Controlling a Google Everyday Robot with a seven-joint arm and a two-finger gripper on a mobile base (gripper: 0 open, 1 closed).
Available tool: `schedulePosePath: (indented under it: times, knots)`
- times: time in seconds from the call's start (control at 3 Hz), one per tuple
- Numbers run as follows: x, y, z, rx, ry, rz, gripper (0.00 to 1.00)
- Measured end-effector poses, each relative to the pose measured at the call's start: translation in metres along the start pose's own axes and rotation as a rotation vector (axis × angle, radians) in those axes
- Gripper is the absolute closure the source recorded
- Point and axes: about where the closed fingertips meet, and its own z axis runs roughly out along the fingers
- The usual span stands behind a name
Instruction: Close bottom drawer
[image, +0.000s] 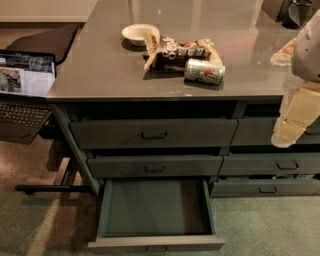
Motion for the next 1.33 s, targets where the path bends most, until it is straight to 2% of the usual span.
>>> schedulePosePath:
  times: [0.33, 0.67, 1.0, 1.33]
  knots:
    - [0.0, 0.0, 0.0, 0.0, 0.0, 0.0, 0.0]
    - [0.002, 0.0, 0.002, -0.002, -0.029, -0.03, 0.0]
    - [0.006, 0.008, 0.027, -0.007, -0.099, -0.104, 0.0]
    - [0.01, 0.027, 0.089, -0.034, -0.192, -0.145, 0.0]
